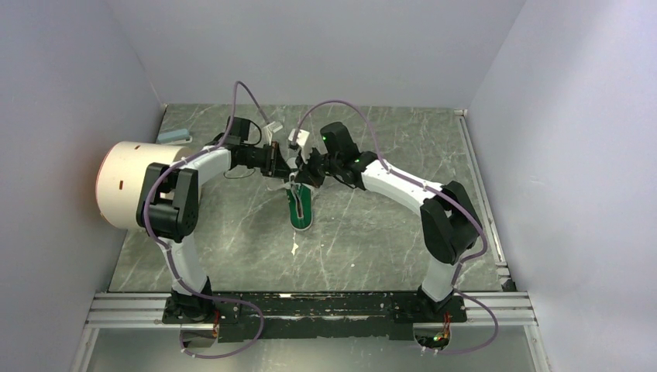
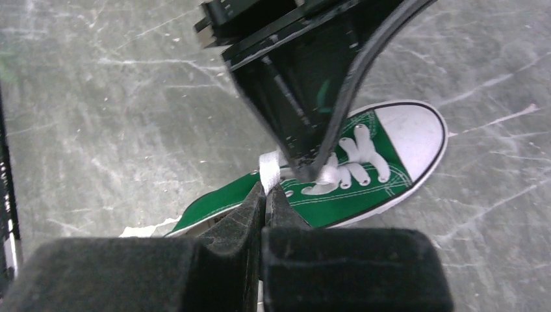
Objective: Tie the shoes
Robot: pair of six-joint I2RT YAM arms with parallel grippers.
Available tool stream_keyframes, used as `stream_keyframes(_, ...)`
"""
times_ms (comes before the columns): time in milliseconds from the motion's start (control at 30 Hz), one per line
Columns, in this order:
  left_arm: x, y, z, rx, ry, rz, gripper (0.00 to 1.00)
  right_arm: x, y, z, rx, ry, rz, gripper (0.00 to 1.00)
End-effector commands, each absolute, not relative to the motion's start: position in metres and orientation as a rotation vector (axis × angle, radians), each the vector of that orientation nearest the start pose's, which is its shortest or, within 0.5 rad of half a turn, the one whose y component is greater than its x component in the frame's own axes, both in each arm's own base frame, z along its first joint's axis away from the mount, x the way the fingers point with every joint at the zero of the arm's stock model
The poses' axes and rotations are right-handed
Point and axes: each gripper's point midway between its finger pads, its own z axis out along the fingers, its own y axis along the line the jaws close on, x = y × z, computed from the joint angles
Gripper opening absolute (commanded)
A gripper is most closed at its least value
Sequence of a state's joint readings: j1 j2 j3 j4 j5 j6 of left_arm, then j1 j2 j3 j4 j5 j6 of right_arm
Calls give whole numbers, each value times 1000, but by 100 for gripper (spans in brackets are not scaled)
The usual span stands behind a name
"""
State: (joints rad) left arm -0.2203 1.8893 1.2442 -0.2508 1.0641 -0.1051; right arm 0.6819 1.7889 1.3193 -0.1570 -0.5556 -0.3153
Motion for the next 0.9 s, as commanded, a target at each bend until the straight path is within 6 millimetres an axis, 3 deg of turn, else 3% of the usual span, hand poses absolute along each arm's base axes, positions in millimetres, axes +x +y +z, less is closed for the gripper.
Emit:
stream_keyframes(0, 351, -244, 112, 626, 2200, -1498, 8, 352, 366, 161, -1222, 1765, 739, 0)
stream_keyframes(300, 352, -238, 107, 603, 2201, -1455, 19, 364, 356, 160, -1178, 1790, 711, 0)
stream_keyframes(433, 351, -236, 105, 627, 2191, -1454, 32, 366, 358, 155, -1186, 1796, 722, 0)
stream_keyframes(667, 359, -230, 111, 620, 2124, -1448, 44, 373, 356, 150, -1167, 1809, 743, 0)
stream_keyframes(867, 357, -233, 99, 607, 2132, -1502, 49, 377, 352, 142, -1155, 1839, 737, 0)
